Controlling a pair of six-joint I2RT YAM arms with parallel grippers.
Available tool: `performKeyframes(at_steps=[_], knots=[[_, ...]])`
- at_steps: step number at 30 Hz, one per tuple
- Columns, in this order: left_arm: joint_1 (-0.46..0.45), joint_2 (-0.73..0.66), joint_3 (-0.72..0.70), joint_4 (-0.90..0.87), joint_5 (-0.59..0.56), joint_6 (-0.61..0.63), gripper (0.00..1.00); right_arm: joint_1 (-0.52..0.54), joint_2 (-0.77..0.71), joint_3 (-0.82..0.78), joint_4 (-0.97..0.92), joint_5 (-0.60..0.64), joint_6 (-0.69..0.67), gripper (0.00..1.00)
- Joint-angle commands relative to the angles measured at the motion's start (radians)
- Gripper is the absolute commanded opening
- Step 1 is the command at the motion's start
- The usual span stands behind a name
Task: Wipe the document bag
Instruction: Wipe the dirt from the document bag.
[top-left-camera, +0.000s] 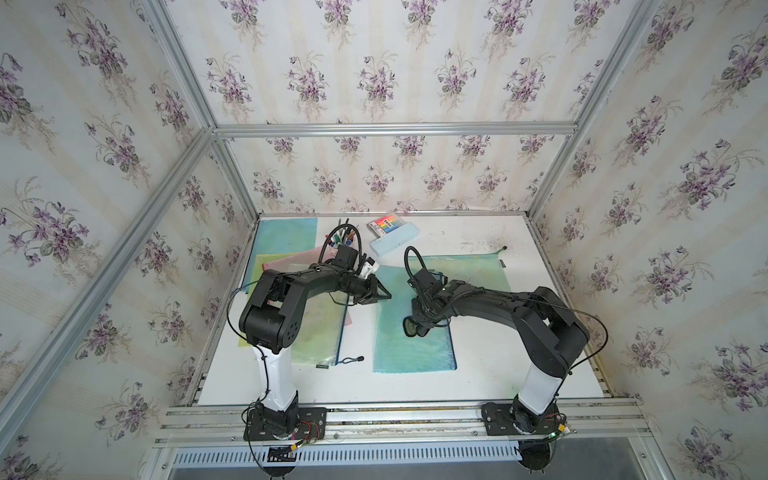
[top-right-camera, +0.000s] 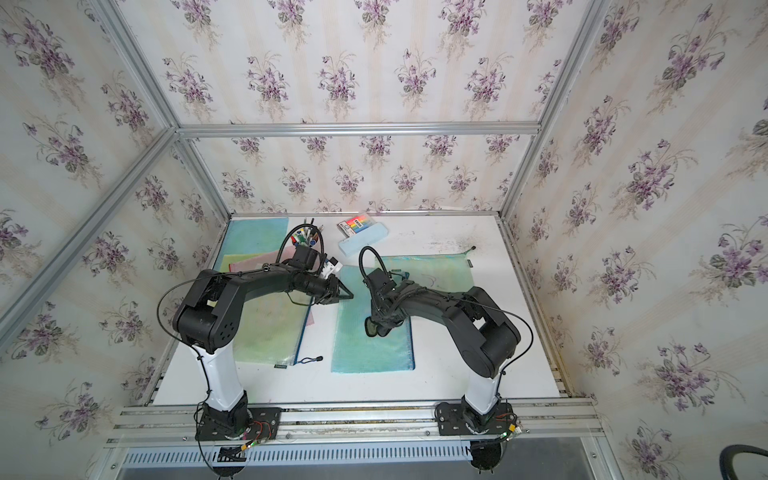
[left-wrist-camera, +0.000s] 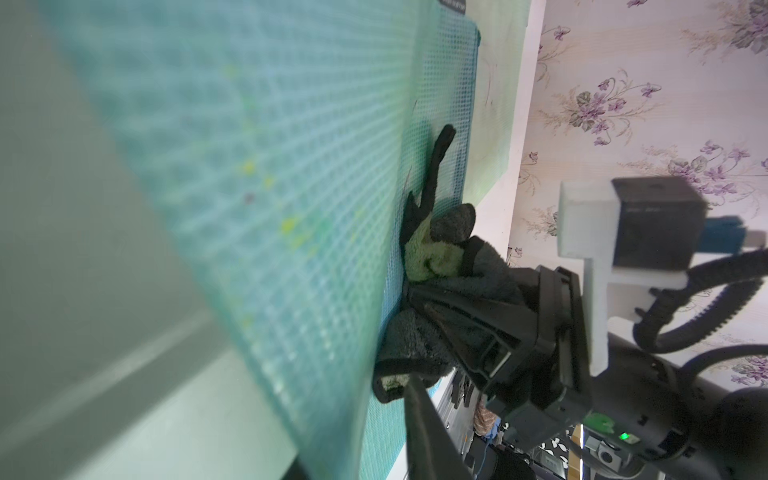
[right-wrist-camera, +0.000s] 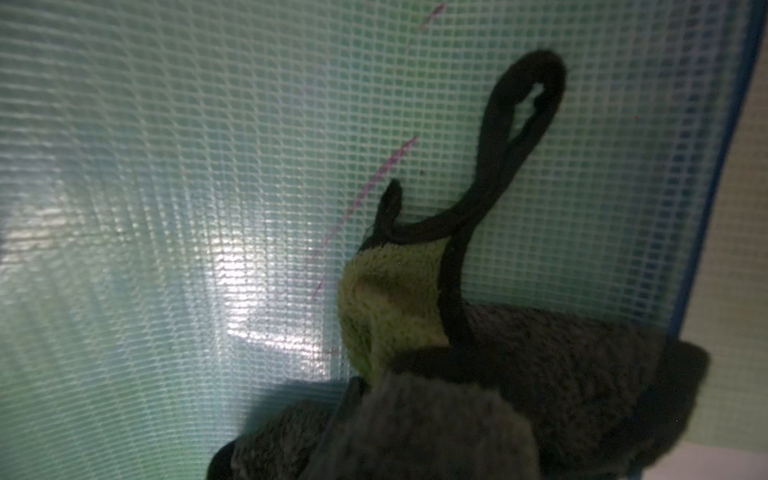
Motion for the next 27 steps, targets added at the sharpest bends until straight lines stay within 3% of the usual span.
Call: performKeyframes(at_steps=[1, 5, 13, 22, 25, 27], knots=[[-0.010, 0.004, -0.002, -0.040, -0.022, 0.050, 0.13, 0.008, -0.008, 0.100, -0.074, 0.030, 0.001, 0.21], [-0.028, 0.027, 0.028, -0.063, -0.037, 0.061, 0.07, 0.033, 0.025, 0.216, -0.124, 0.087, -0.042, 0.21], [-0.031, 0.041, 0.052, -0.138, -0.096, 0.108, 0.00, 0.021, 0.198, 0.200, -0.025, 0.139, 0.033, 0.19], [-0.030, 0.044, 0.071, -0.241, -0.103, 0.211, 0.00, -0.165, 0.128, 0.113, -0.155, 0.311, 0.003, 0.19], [-0.030, 0.048, 0.074, -0.263, -0.101, 0.231, 0.00, -0.147, 0.121, 0.175, -0.163, 0.251, -0.030, 0.19], [-0.031, 0.053, 0.081, -0.272, -0.099, 0.234, 0.00, -0.076, 0.128, 0.243, -0.147, 0.202, -0.043, 0.19]])
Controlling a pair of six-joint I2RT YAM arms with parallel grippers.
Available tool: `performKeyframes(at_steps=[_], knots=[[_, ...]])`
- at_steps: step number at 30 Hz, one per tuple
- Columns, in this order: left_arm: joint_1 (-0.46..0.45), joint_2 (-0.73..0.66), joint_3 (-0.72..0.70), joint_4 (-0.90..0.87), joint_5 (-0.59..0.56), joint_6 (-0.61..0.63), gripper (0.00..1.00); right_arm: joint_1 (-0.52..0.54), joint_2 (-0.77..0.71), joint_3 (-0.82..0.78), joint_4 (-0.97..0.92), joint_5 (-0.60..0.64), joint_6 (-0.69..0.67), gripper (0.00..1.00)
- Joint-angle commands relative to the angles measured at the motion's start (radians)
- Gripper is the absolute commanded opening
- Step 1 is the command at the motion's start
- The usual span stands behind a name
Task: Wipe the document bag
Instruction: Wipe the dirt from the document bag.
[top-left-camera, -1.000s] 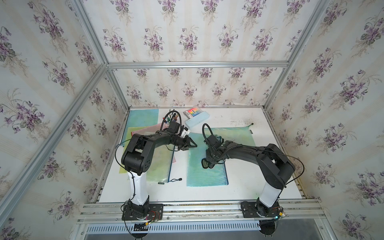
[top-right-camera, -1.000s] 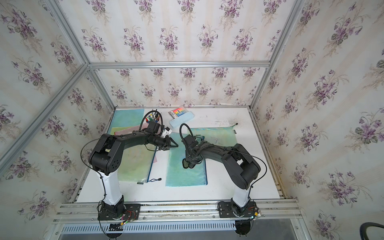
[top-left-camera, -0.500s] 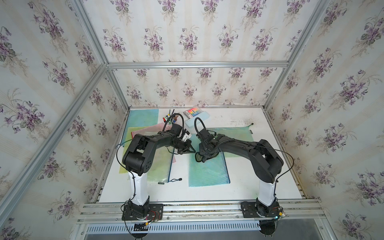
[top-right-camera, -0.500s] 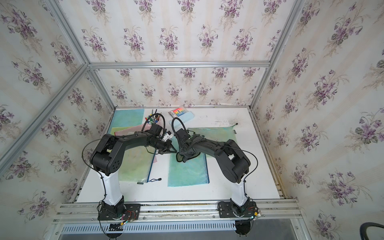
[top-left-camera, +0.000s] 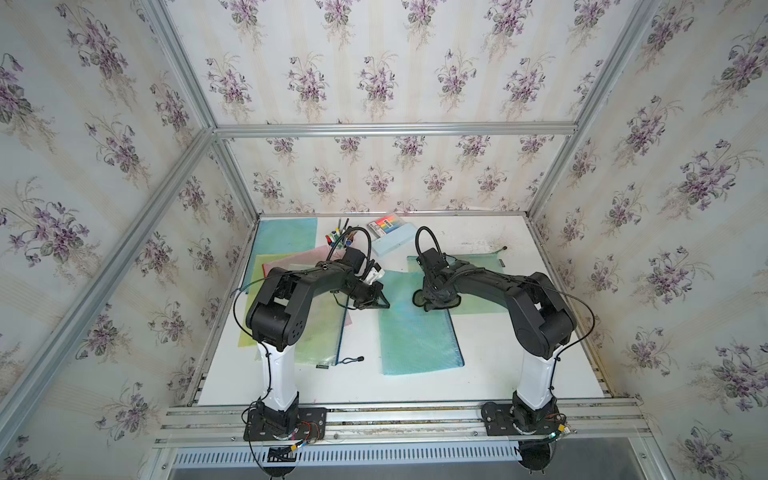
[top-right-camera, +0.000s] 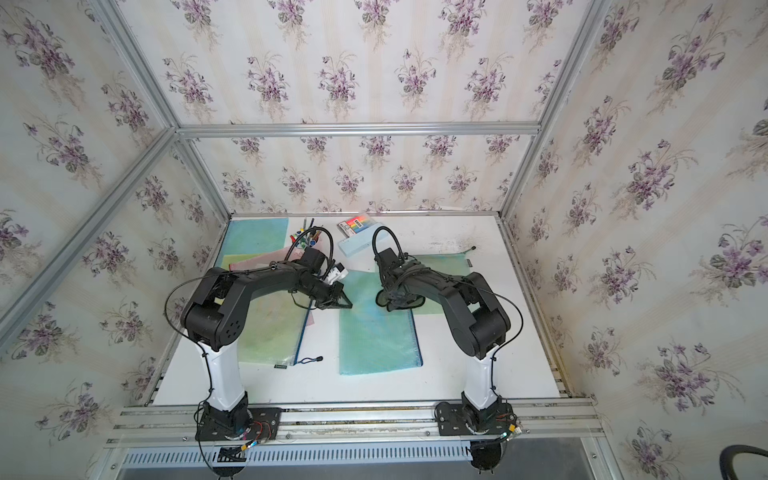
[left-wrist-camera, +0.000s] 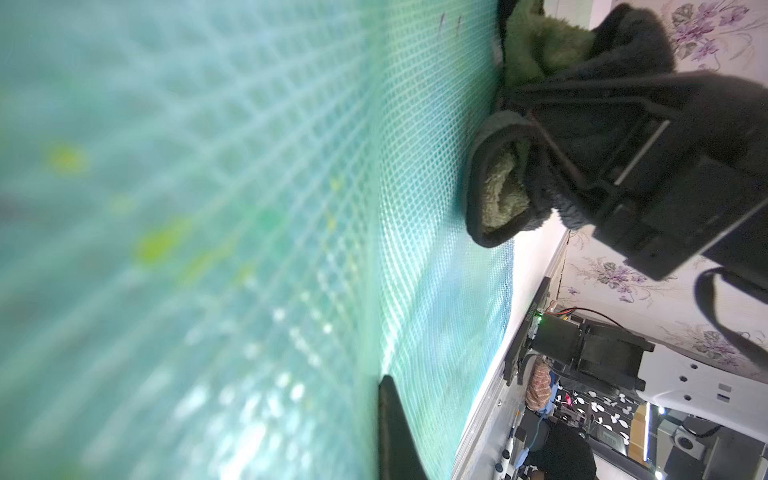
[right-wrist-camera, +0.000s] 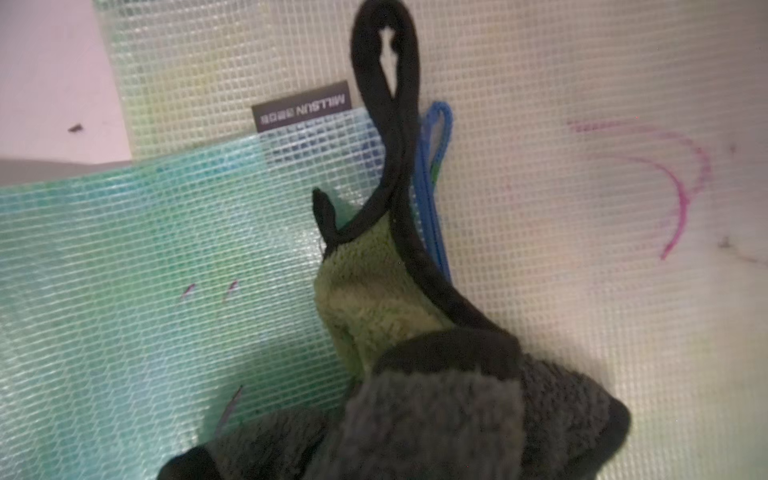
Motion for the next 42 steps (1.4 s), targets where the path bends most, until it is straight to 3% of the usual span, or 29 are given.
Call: performKeyframes(at_steps=[1, 4, 9, 14, 16, 19, 24, 27, 31, 35, 39, 42], knots=[[0.003, 0.011, 0.010, -0.080, -0.008, 0.042, 0.00, 0.091, 0.014, 0.097, -0.062, 0.028, -0.052, 0.19], [0.002, 0.023, 0.016, -0.073, 0.002, 0.035, 0.00, 0.154, 0.076, 0.188, -0.067, 0.017, -0.050, 0.20], [0.002, 0.020, 0.019, -0.087, -0.016, 0.042, 0.00, 0.104, 0.165, 0.129, -0.110, 0.062, -0.005, 0.20], [0.003, 0.011, 0.006, -0.085, -0.055, 0.027, 0.00, -0.033, -0.029, -0.103, -0.051, 0.114, -0.013, 0.20], [0.000, 0.008, -0.003, -0.073, -0.066, 0.015, 0.00, -0.050, -0.093, -0.125, -0.042, 0.127, -0.056, 0.20], [0.000, -0.008, -0.015, -0.057, -0.075, -0.005, 0.00, 0.004, -0.127, -0.083, -0.029, 0.042, -0.109, 0.20], [-0.013, -0.028, 0.003, -0.055, -0.090, -0.030, 0.00, 0.209, -0.110, -0.011, 0.036, -0.106, -0.109, 0.21], [-0.031, -0.036, 0.013, -0.047, -0.094, -0.048, 0.00, 0.222, -0.072, -0.081, 0.041, -0.119, -0.082, 0.21], [-0.038, -0.027, 0.002, -0.015, -0.084, -0.053, 0.00, 0.149, -0.081, -0.231, 0.041, -0.057, -0.045, 0.20], [-0.043, -0.006, 0.017, -0.045, -0.079, -0.015, 0.00, 0.055, -0.199, -0.333, 0.009, 0.033, -0.039, 0.20], [-0.044, 0.002, 0.033, -0.094, -0.077, 0.007, 0.00, 0.020, -0.245, -0.251, -0.037, 0.047, -0.049, 0.21], [-0.044, 0.000, 0.014, -0.073, -0.070, 0.025, 0.00, 0.048, -0.217, -0.143, 0.060, -0.013, -0.053, 0.21]])
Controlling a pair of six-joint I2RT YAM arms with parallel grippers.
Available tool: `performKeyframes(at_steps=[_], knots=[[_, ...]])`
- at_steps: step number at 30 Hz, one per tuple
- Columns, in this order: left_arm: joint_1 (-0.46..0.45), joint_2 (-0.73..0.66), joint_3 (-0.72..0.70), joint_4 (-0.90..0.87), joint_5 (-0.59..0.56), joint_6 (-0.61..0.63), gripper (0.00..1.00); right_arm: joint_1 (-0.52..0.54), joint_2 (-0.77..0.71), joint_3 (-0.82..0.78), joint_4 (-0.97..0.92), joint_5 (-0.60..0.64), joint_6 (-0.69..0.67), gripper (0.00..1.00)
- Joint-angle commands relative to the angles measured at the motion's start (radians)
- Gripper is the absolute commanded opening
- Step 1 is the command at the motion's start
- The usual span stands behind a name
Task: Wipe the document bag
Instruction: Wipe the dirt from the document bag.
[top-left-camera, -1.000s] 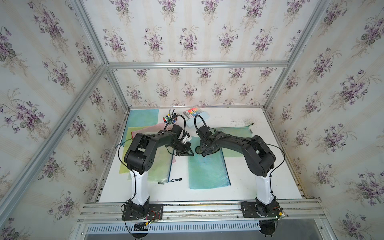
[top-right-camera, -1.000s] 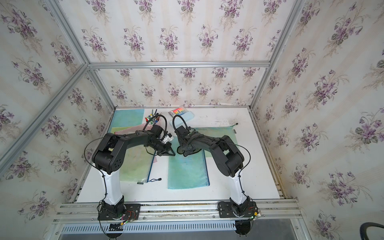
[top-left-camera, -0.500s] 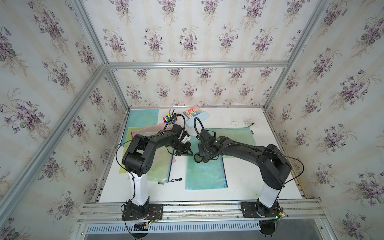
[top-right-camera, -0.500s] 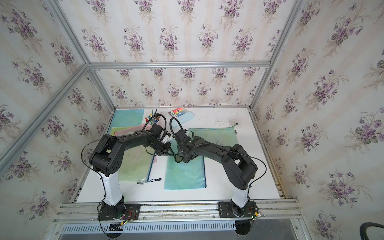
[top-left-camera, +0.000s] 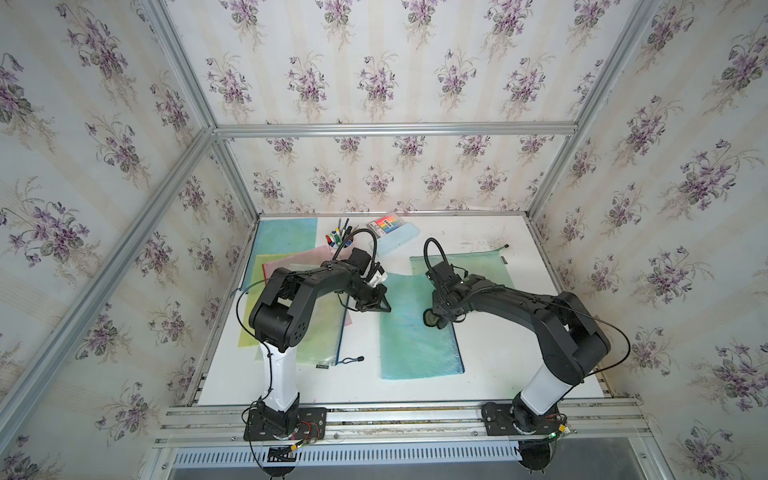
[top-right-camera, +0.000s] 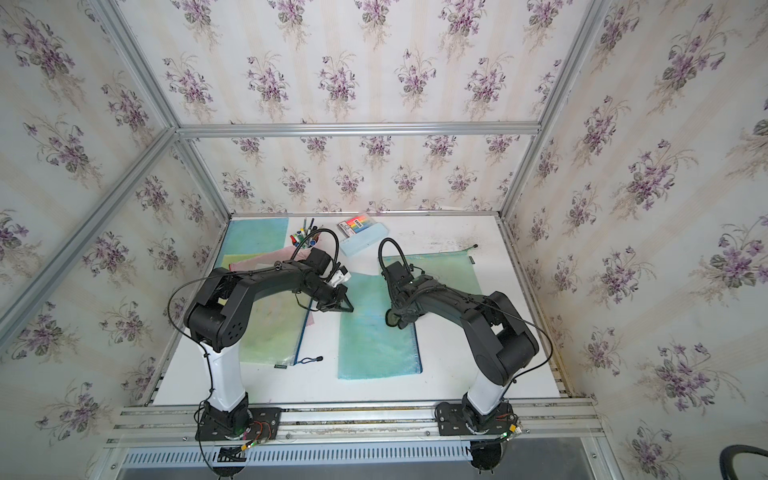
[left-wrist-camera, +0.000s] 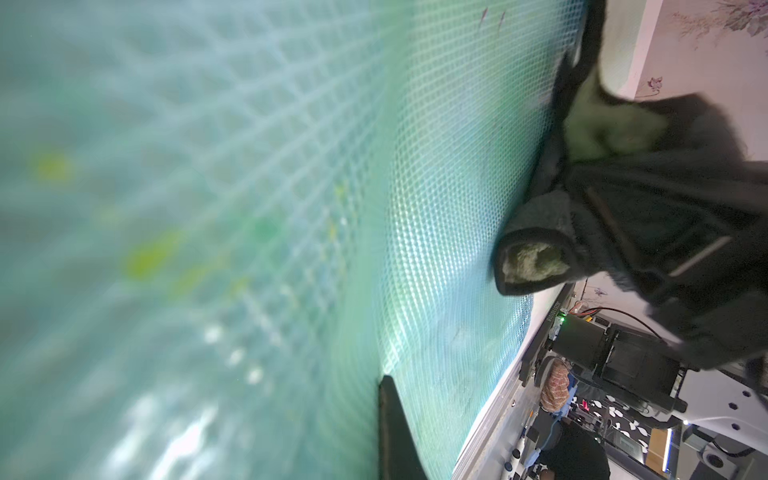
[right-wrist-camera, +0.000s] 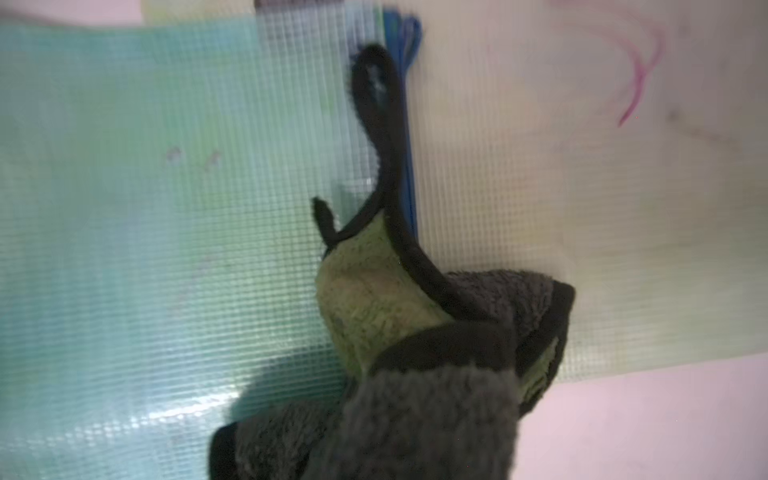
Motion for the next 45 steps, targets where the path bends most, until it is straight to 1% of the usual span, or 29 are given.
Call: performKeyframes(at_steps=[1, 3, 6, 8, 10, 13, 16, 19, 20, 23, 25, 27, 30, 33, 35, 37, 40, 42, 45], knots=[[0.001, 0.005, -0.003, -0.029, 0.002, 0.042, 0.00, 0.028, 0.034, 0.107, 0.064, -0.018, 0.000, 0.21], [0.001, 0.011, -0.009, -0.023, 0.007, 0.031, 0.00, 0.044, 0.131, 0.212, 0.092, -0.048, 0.000, 0.21], [0.001, -0.008, -0.050, 0.033, 0.014, 0.008, 0.00, 0.060, 0.273, 0.324, 0.093, -0.042, -0.012, 0.21], [0.000, -0.013, -0.059, 0.043, 0.009, 0.003, 0.00, 0.062, 0.351, 0.350, 0.067, -0.015, -0.007, 0.20], [0.001, -0.014, -0.065, 0.053, 0.004, -0.008, 0.00, 0.062, 0.386, 0.331, 0.039, 0.051, 0.002, 0.20], [0.001, -0.026, -0.088, 0.085, -0.002, -0.038, 0.00, 0.044, 0.353, 0.250, 0.013, 0.144, 0.007, 0.20], [0.004, -0.036, -0.118, 0.123, -0.022, -0.068, 0.00, -0.019, 0.269, 0.129, -0.001, 0.209, -0.012, 0.20], [0.005, -0.016, -0.125, 0.141, -0.007, -0.083, 0.00, -0.081, 0.222, 0.080, -0.016, 0.232, -0.042, 0.20], [0.006, -0.011, -0.125, 0.145, -0.003, -0.084, 0.00, -0.076, 0.216, 0.090, -0.024, 0.228, -0.049, 0.20], [0.006, 0.001, -0.125, 0.164, 0.001, -0.094, 0.00, 0.006, 0.215, 0.167, -0.020, 0.197, -0.059, 0.20], [0.005, 0.008, -0.114, 0.165, 0.002, -0.103, 0.00, 0.067, 0.234, 0.266, -0.040, 0.175, -0.042, 0.20], [0.005, 0.010, -0.114, 0.162, 0.005, -0.112, 0.00, 0.119, 0.250, 0.332, -0.034, 0.150, -0.033, 0.20], [0.006, 0.001, -0.122, 0.160, 0.000, -0.120, 0.00, 0.151, 0.301, 0.377, -0.034, 0.108, -0.021, 0.21], [0.009, 0.000, -0.128, 0.157, -0.003, -0.119, 0.00, 0.140, 0.337, 0.314, -0.020, 0.132, -0.013, 0.20], [0.010, -0.002, -0.139, 0.164, 0.001, -0.126, 0.00, 0.107, 0.332, 0.249, -0.013, 0.138, -0.002, 0.20], [0.011, -0.010, -0.153, 0.174, -0.002, -0.131, 0.00, 0.058, 0.283, 0.162, 0.014, 0.149, 0.008, 0.20], [0.016, -0.021, -0.168, 0.174, -0.007, -0.131, 0.00, -0.012, 0.211, 0.091, 0.016, 0.204, 0.003, 0.20], [0.020, -0.028, -0.178, 0.178, -0.003, -0.135, 0.00, -0.037, 0.191, 0.096, 0.005, 0.220, -0.004, 0.19], [0.021, -0.031, -0.184, 0.185, 0.005, -0.143, 0.00, 0.015, 0.195, 0.188, -0.047, 0.229, -0.008, 0.19]])
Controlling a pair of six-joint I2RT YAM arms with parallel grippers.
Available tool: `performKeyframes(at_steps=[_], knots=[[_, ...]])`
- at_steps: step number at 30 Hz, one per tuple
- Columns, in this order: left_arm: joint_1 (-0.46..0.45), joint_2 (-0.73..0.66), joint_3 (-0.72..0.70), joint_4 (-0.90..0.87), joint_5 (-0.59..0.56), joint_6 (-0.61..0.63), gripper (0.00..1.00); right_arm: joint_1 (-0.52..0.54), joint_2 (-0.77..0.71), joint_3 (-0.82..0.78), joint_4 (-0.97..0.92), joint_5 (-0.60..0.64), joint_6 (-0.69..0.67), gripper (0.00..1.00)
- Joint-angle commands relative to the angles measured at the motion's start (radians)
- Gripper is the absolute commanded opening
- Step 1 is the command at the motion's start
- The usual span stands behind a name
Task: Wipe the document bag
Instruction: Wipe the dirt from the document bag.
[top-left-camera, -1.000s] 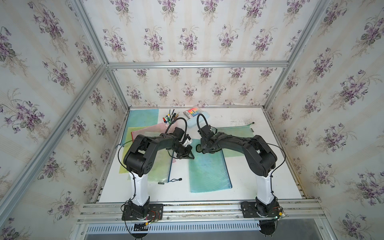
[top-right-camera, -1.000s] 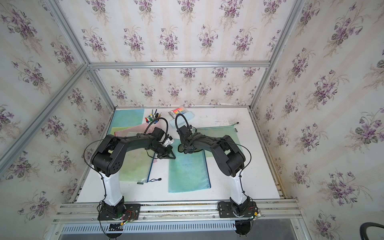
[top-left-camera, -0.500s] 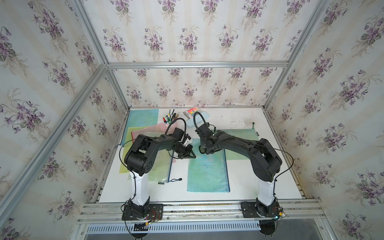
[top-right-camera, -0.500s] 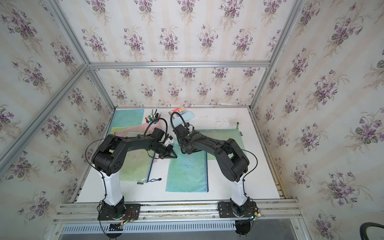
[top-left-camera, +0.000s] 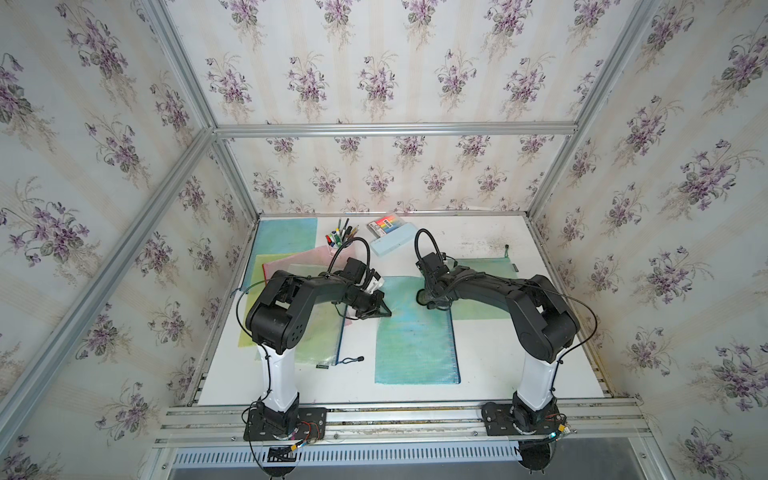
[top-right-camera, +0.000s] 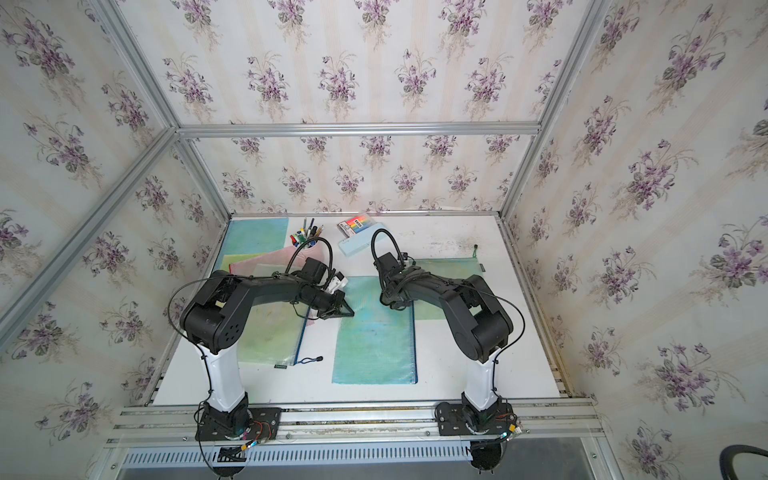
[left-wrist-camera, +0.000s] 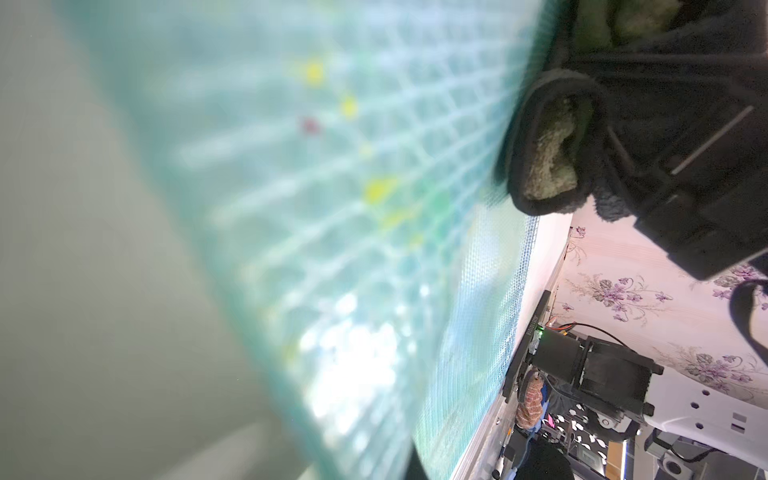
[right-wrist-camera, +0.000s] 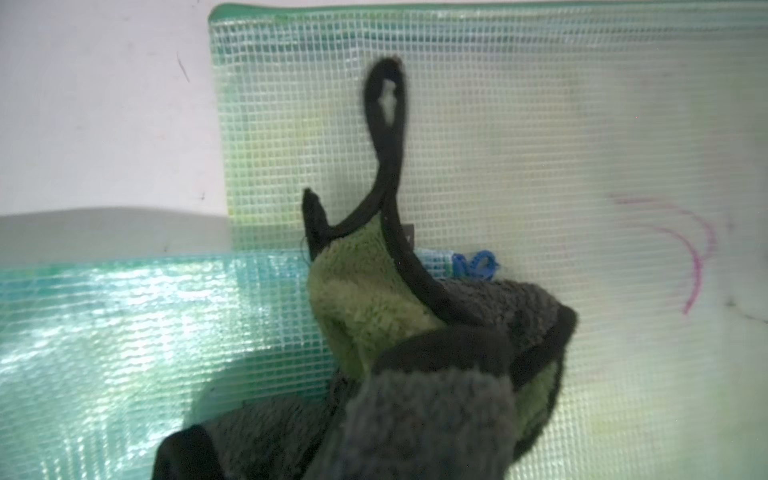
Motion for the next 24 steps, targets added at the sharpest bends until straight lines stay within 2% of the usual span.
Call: performKeyframes(at_steps=[1, 4, 7, 11, 14, 16, 18, 20, 22, 24], knots=[[0.007, -0.002, -0.007, -0.070, -0.050, -0.012, 0.00, 0.071, 0.002, 0.083, -0.115, 0.077, -0.004, 0.20], [0.007, 0.004, -0.005, -0.059, -0.039, -0.021, 0.00, 0.182, 0.047, 0.164, -0.109, 0.017, 0.011, 0.20], [0.009, 0.005, -0.005, -0.042, -0.027, -0.046, 0.00, 0.218, 0.124, 0.182, -0.120, 0.001, 0.032, 0.20], [0.012, -0.002, -0.019, -0.013, -0.020, -0.074, 0.00, 0.130, 0.086, 0.049, -0.110, 0.039, 0.049, 0.20], [0.017, -0.002, -0.031, 0.000, -0.018, -0.089, 0.00, 0.031, -0.037, -0.051, -0.085, 0.064, 0.036, 0.20], [0.019, -0.001, -0.036, 0.015, -0.010, -0.098, 0.00, 0.017, -0.097, -0.052, -0.086, 0.085, 0.014, 0.20], [0.022, 0.001, -0.037, 0.019, -0.002, -0.102, 0.00, 0.047, -0.122, -0.018, -0.099, 0.059, 0.009, 0.20], [0.022, 0.001, -0.040, 0.026, 0.002, -0.110, 0.00, 0.123, -0.105, 0.020, -0.094, 0.040, 0.018, 0.20], [0.022, 0.004, -0.042, 0.040, 0.008, -0.121, 0.00, 0.211, -0.049, 0.057, -0.079, 0.010, 0.029, 0.20], [0.022, 0.006, -0.042, 0.051, 0.012, -0.135, 0.00, 0.243, 0.016, 0.075, -0.069, -0.013, 0.043, 0.21]])
